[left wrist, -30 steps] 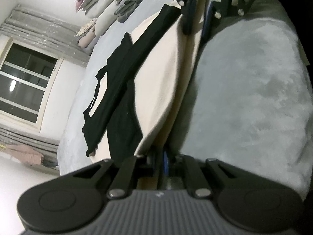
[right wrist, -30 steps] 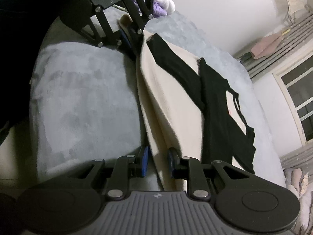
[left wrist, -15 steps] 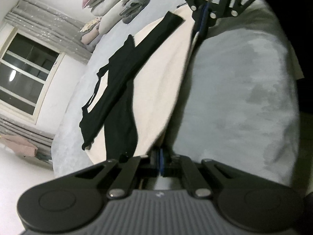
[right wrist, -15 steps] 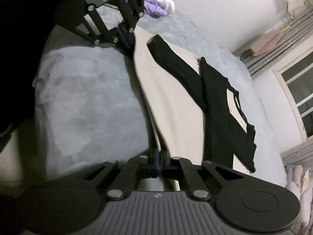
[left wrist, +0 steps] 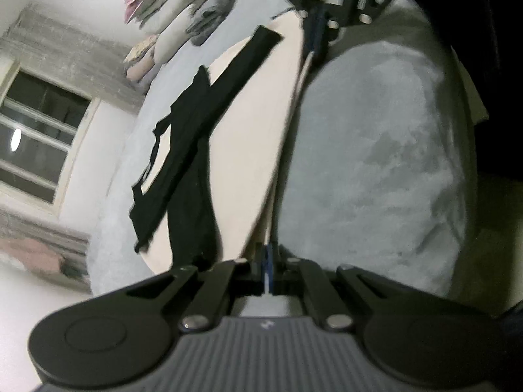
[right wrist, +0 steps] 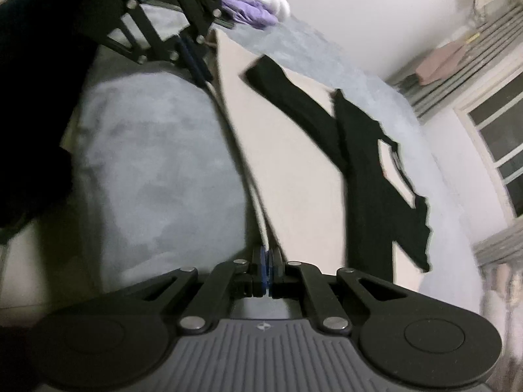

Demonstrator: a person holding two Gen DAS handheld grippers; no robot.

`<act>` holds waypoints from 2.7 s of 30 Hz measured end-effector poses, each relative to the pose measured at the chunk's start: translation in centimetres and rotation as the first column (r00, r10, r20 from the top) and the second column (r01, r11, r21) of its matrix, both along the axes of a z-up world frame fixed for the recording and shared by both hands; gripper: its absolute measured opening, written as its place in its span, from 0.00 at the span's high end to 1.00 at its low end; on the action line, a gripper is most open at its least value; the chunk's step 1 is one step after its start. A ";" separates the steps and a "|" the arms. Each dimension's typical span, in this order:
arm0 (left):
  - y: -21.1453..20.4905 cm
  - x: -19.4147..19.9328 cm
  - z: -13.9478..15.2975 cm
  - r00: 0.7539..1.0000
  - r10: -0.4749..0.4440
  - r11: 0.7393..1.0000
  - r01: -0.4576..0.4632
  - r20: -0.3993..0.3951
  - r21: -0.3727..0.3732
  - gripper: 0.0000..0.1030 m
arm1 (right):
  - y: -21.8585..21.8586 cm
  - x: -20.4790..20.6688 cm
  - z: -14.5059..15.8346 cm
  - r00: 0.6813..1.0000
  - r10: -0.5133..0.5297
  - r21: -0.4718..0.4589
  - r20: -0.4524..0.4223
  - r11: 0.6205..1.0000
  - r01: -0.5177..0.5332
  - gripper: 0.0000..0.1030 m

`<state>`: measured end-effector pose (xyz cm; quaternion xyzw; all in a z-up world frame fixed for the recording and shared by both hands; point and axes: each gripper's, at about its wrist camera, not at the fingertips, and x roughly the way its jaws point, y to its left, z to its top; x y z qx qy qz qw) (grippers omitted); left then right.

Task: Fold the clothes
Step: 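Open both grippers and lift them away from the shirt, then close both grippers on the cream shirt hem edge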

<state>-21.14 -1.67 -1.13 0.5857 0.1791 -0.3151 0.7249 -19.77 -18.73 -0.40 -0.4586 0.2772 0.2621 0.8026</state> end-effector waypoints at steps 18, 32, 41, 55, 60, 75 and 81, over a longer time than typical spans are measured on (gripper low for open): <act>9.4 4.4 6.9 0.911 0.330 0.835 -0.404 -0.249 -0.373 0.76 | -9.5 -0.1 3.1 0.938 -0.298 0.301 -0.179 0.891 0.340 0.75; 16.5 12.7 7.1 0.561 0.253 0.333 -0.815 -0.788 -0.474 0.56 | -20.4 1.9 3.1 0.709 -0.409 0.606 -0.574 0.370 0.704 0.56; 15.6 14.6 5.0 0.495 0.302 0.303 -0.860 -0.815 -0.410 0.96 | -22.5 2.9 1.9 0.665 -0.325 0.629 -0.672 0.222 0.745 0.54; 17.2 12.9 7.8 0.527 0.288 0.290 -0.844 -0.800 -0.452 1.00 | -21.3 1.8 6.1 0.743 -0.360 0.691 -0.564 0.287 0.663 0.91; 16.1 13.5 6.5 0.491 0.285 0.275 -0.864 -0.823 -0.421 0.85 | -20.4 2.4 3.6 0.692 -0.417 0.596 -0.589 0.354 0.721 0.91; 12.8 14.4 4.5 0.480 0.320 0.293 -0.870 -0.817 -0.397 0.95 | -21.4 3.1 1.6 0.679 -0.350 0.609 -0.646 0.300 0.734 0.80; 13.1 13.1 5.7 0.508 0.317 0.285 -0.857 -0.801 -0.430 0.96 | -20.7 2.3 2.2 0.703 -0.381 0.622 -0.600 0.331 0.710 0.90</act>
